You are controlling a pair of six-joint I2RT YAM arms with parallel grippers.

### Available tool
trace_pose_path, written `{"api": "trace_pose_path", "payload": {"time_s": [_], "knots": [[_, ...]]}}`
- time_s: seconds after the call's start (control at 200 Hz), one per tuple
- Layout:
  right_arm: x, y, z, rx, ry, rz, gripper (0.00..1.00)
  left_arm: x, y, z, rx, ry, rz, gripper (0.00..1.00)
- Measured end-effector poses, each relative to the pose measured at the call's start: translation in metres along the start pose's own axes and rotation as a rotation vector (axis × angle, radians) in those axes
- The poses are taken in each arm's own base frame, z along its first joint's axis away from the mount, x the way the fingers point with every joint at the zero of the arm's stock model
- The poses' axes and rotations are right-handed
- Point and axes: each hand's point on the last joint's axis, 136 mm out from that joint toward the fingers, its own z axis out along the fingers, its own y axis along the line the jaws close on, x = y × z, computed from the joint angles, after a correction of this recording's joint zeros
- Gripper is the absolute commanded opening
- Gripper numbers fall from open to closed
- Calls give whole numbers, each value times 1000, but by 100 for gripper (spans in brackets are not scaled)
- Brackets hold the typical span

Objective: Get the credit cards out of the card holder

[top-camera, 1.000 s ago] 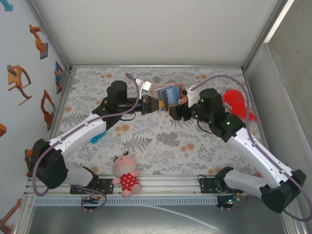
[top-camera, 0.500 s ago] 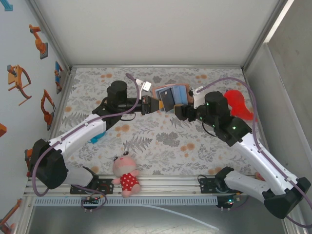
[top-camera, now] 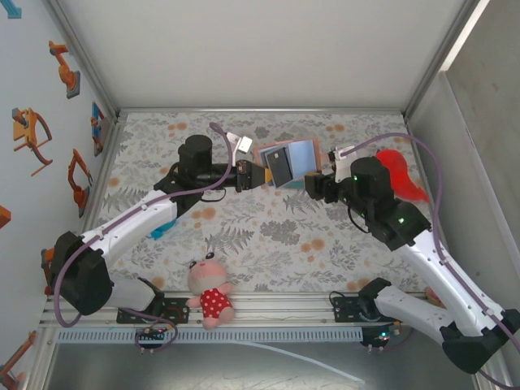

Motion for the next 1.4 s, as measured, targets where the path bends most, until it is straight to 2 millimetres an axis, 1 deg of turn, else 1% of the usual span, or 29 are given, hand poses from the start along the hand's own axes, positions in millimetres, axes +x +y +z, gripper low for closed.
{"api": "trace_pose_path", "payload": {"time_s": [0.08,0.215,0.316,0.411,0.521,0.596,0.741,0.821,0.972,1.097,1.147,1.172,1.207,1.252,1.397], "knots": [[2,-9,-3,47,3,2,72,1,0,0,0,2,-2,0],[3,-27,-11,138,-2,9,66,1,0,-2,-5,5,-2,0],[9,-40,-16,202,17,15,62,3,2,-3,-11,11,-5,0],[11,-45,-21,232,36,27,60,7,5,-4,-21,23,-16,0],[5,-45,-27,236,30,46,57,11,9,-4,-31,35,-25,0],[2,-42,-31,220,25,64,56,14,11,-4,-38,45,-29,0],[-5,-31,-37,154,21,111,50,23,18,-4,-53,69,-46,0],[-7,-19,-37,87,21,142,48,29,23,-3,-62,83,-62,0],[-10,8,-36,-67,28,193,48,40,33,1,-74,107,-89,0],[-10,28,-33,-187,33,223,48,47,38,5,-78,125,-103,0],[-8,34,-31,-220,43,230,50,50,38,6,-77,131,-107,0],[-7,36,-30,-227,48,233,54,50,39,6,-77,132,-108,0],[-6,37,-29,-231,55,239,63,51,39,7,-75,134,-109,0],[-5,36,-27,-227,59,233,69,50,38,7,-72,133,-107,0],[2,22,-24,-141,77,228,90,49,35,7,-52,134,-99,0]]}}
